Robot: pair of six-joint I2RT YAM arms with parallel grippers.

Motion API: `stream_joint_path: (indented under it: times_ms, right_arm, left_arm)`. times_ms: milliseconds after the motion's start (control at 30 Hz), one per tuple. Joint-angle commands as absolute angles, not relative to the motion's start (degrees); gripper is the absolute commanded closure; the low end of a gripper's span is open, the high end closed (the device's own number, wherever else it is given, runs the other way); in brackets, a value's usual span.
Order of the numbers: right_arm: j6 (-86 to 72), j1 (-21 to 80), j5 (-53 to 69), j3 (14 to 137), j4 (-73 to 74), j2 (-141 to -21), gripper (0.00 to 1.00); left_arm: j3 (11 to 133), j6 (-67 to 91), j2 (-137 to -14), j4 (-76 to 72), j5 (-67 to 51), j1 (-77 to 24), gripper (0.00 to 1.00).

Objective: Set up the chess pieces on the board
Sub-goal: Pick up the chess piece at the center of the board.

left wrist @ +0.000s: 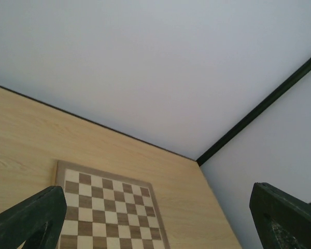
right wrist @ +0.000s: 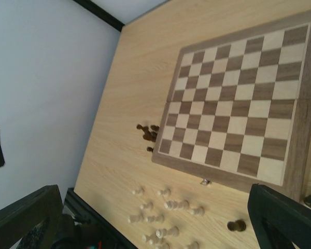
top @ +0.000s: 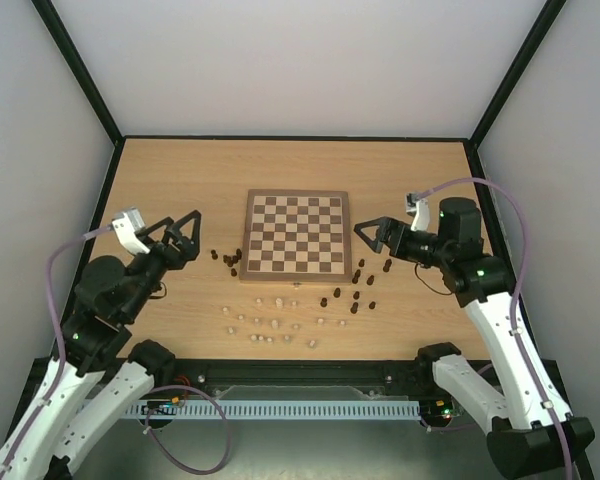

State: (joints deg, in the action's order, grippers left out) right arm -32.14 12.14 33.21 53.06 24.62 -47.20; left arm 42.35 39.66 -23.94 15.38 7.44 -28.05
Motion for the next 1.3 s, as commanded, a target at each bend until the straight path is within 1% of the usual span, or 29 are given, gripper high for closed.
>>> stream_joint_path:
  times_ms: [0, 67, 167, 267, 367, 467, 600, 933, 1000, 1200, 1267]
  right_arm:
    - [-28.17, 14.65, 30.24, 55.7, 29.11, -49.59, 0.01]
    - [-28.37, 17.49, 27.67, 55.02, 27.77, -50.76, 0.01]
    - [-27.14, 23.96, 18.03, 55.46, 28.4, -53.96, 0.01]
    - [-26.22, 29.83, 11.44, 55.54, 28.41, -58.17, 0.01]
    - [-24.93, 34.66, 4.13, 55.67, 29.15, -61.24, 0.01]
    - [-24.27, 37.92, -2.56, 55.05, 30.14, -62.71, 0.01]
    - [-25.75, 40.21, -5.21, 52.81, 29.87, -62.22, 0.01]
    - [-27.1, 43.28, 4.94, 49.78, 29.47, -62.44, 0.02]
    - [-27.54, 44.21, 4.77, 50.32, 29.86, -62.57, 0.01]
    - [-30.15, 51.25, -5.16, 51.8, 30.43, -62.6, 0.0]
    - [-30.77, 54.82, -8.94, 52.47, 31.23, -64.26, 0.04]
  left_arm:
    - [43.91, 37.77, -30.74, 16.09, 2.36, -27.91, 0.0]
    - [45.69, 36.81, -36.5, 17.65, 1.32, -27.93, 0.0]
    - [46.47, 36.83, -45.14, 17.89, -0.63, -27.95, 0.01]
    - [47.25, 37.81, -53.26, 19.49, -1.55, -27.87, 0.0]
    - [45.81, 37.88, -56.64, 18.97, -3.26, -28.11, 0.01]
    - [42.7, 39.37, -54.71, 18.34, -4.65, -28.19, 0.01]
    - [39.96, 39.75, -50.68, 18.55, -6.22, -28.3, 0.01]
    - [38.98, 37.15, -44.11, 24.7, -9.67, -28.39, 0.01]
    - [38.43, 36.46, -42.92, 24.8, -10.76, -28.39, 0.0]
    - [37.57, 36.91, -39.36, 25.99, -10.09, -28.48, 0.01]
    - [38.36, 37.05, -39.59, 27.08, -9.19, -28.48, 0.0]
